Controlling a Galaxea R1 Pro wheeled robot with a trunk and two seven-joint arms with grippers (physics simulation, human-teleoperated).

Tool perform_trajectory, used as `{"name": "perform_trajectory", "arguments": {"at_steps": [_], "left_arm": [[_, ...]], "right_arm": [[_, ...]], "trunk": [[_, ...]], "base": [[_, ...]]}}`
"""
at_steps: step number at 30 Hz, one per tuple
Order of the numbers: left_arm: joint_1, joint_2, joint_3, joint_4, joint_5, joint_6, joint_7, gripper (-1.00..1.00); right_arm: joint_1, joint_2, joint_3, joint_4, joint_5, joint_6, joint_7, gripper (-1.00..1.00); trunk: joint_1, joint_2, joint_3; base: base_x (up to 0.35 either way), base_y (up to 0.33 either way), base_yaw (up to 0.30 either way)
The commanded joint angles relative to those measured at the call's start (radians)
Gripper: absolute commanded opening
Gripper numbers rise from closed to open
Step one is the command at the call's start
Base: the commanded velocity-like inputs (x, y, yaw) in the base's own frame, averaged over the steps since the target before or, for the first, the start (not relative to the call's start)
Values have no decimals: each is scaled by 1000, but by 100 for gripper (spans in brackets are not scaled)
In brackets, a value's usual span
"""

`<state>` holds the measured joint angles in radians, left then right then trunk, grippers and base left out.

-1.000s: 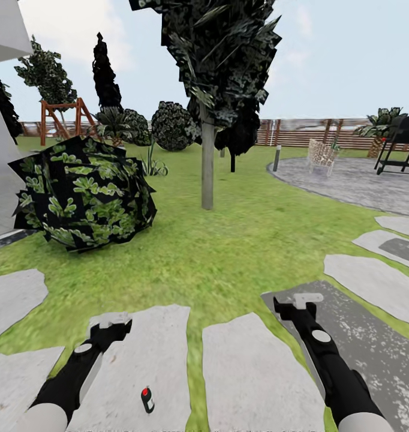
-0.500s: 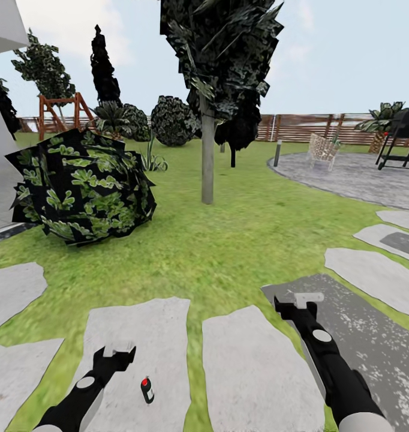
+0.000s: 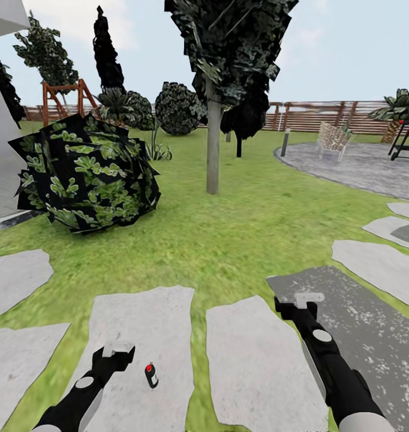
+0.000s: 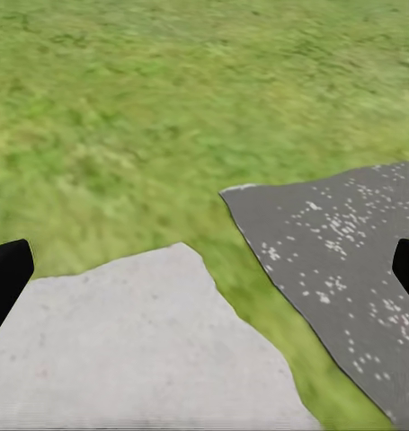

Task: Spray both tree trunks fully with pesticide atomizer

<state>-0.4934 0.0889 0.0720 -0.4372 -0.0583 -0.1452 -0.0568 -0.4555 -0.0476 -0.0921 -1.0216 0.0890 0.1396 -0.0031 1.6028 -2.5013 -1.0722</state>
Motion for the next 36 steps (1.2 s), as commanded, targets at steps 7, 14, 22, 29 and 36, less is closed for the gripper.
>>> {"name": "perform_trajectory", "arguments": {"at_steps": [7, 14, 22, 29, 36], "left_arm": [[0, 0, 0, 0, 0, 0, 0, 100], [0, 0, 0, 0, 0, 0, 0, 100], [1, 0, 0, 0, 0, 0, 0, 100], [1, 0, 0, 0, -1, -1, 0, 100], [1, -1, -1, 0, 0, -4, 1, 100]], "right_arm": [[0, 0, 0, 0, 0, 0, 0, 100], [0, 0, 0, 0, 0, -1, 0, 100], [0, 0, 1, 0, -1, -2, 0, 100], [0, 0, 1, 0, -1, -2, 0, 100], [0, 0, 2, -1, -2, -2, 0, 100]], "trunk": [[3, -2, -38], [6, -3, -76], [10, -5, -116], [13, -7, -145], [15, -8, -162]], "base": [[0, 0, 115], [0, 0, 15], [0, 0, -206], [0, 0, -282], [0, 0, -202]]}}
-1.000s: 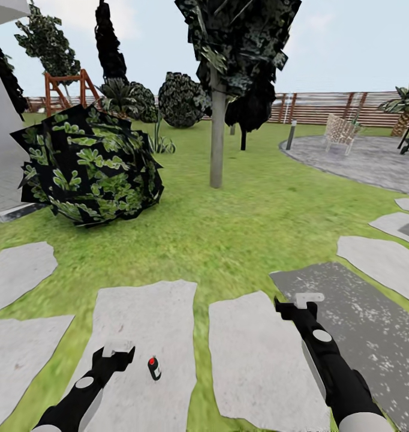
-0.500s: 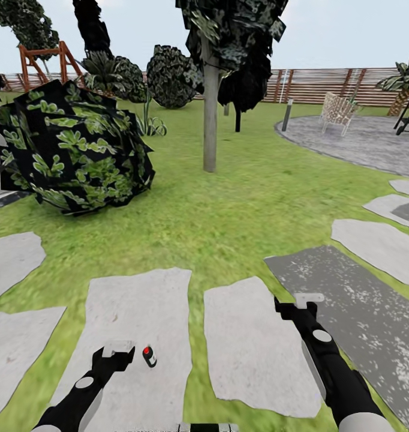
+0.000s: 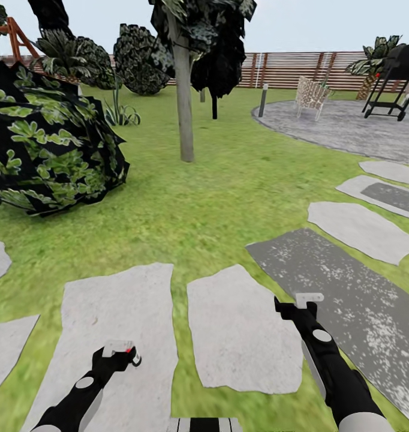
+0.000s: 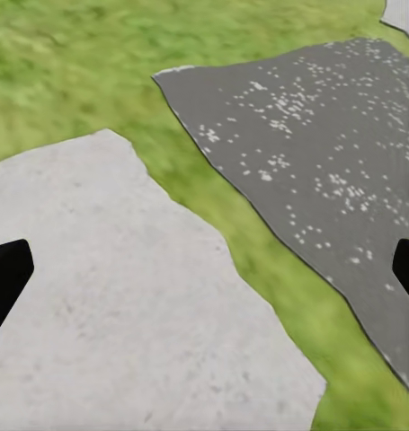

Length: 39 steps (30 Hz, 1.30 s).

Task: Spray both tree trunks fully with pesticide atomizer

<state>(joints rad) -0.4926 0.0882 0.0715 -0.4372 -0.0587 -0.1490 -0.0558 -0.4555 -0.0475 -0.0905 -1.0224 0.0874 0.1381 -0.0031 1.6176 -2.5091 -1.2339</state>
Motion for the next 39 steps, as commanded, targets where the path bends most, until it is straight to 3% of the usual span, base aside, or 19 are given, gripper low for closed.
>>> {"name": "perform_trajectory", "arguments": {"at_steps": [1, 7, 28, 39], "left_arm": [[0, 0, 0, 0, 0, 0, 0, 100], [0, -1, 3, 0, 1, -1, 1, 100], [0, -4, 11, -1, 6, -15, 4, 100], [0, -5, 7, -2, 3, -51, 5, 100]], "right_arm": [[0, 0, 0, 0, 0, 0, 0, 100], [0, 0, 0, -1, 0, 0, 0, 100], [0, 0, 0, -1, 0, -1, 0, 100], [0, 0, 1, -1, 0, -1, 0, 100]], "trunk": [[0, 0, 0], [2, -1, -22], [12, -6, -136], [12, -6, -143]], "base": [[0, 0, -51], [0, 0, -13], [0, 0, 0], [3, 0, 0]]}}
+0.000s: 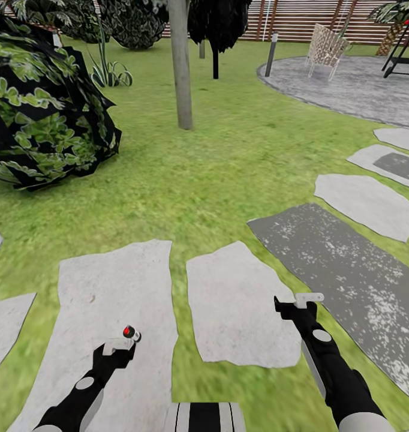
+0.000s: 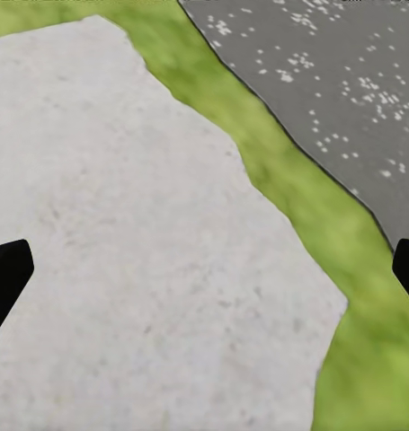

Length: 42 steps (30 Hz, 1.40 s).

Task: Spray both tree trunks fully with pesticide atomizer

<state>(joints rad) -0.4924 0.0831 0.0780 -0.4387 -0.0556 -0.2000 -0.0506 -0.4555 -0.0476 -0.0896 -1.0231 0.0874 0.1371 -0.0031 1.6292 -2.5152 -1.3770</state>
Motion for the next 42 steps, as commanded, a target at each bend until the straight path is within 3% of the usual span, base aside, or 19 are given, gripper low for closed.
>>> {"name": "perform_trajectory", "arguments": {"at_steps": [1, 8, 36, 42], "left_arm": [[0, 0, 2, 1, 1, -2, 0, 100], [0, 1, 5, -1, 4, -10, 1, 100], [0, 1, 2, -5, 6, -24, 0, 100], [0, 3, 2, 0, 6, -24, 1, 100]], "right_arm": [[0, 0, 0, 1, 0, 0, 0, 100], [0, 0, 2, 6, 3, 1, 0, 100], [0, 0, 2, 2, 1, 0, 0, 100], [0, 0, 1, 1, 0, -1, 0, 100]], "trunk": [[0, 0, 0], [0, 0, 0], [0, 0, 0], [3, -1, -30]], "base": [[121, -8, 0], [184, -86, 0], [15, -29, 0], [0, 0, 0]]}}
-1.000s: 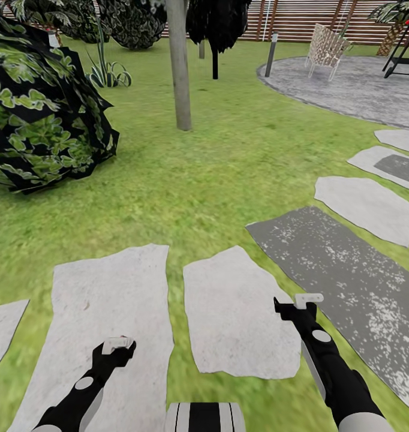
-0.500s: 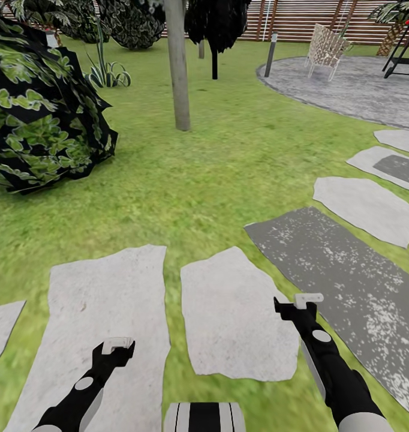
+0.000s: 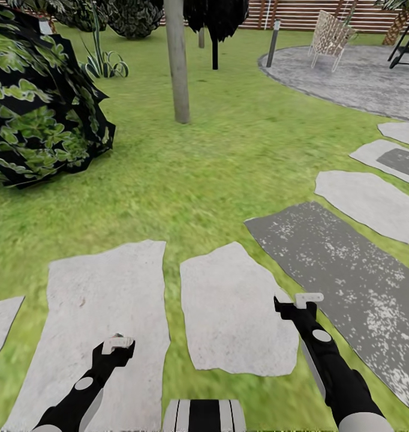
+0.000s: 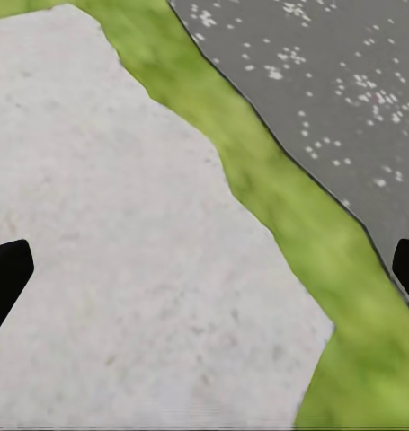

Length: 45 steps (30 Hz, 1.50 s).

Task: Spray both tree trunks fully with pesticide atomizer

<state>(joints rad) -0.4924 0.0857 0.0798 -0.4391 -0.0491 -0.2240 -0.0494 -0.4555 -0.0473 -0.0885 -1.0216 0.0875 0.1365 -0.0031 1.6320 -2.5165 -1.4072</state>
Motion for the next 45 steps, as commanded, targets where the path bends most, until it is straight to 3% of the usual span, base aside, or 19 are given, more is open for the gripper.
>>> {"name": "perform_trajectory", "arguments": {"at_steps": [1, 26, 29, 35, 40, 45], "left_arm": [[0, 0, 0, 0, 0, 0, 0, 100], [2, 1, 0, -8, 0, -2, 0, 100], [2, 1, 0, -9, 0, -2, 0, 100], [3, 1, 0, -8, 0, -3, 0, 100], [3, 1, 0, 1, -1, -70, 0, 100], [3, 1, 0, 2, -1, -85, -1, 100]], "right_arm": [[0, 0, 0, 0, 0, 0, 0, 100], [0, 0, 0, 0, 0, 0, 0, 100], [0, 0, 0, 0, 0, 0, 0, 100], [0, 0, 0, 0, 0, 0, 0, 100], [1, 0, 0, 0, 1, 0, 0, 100], [0, 0, 0, 0, 0, 0, 0, 100]], "trunk": [[0, 0, -6], [0, 0, -12], [2, -1, -26], [2, -1, -32], [2, -1, -32], [2, -1, -32]], "base": [[0, 0, 0], [0, 22, 0], [0, 0, 0], [0, 0, 0], [0, 0, 0], [0, 0, 0]]}}
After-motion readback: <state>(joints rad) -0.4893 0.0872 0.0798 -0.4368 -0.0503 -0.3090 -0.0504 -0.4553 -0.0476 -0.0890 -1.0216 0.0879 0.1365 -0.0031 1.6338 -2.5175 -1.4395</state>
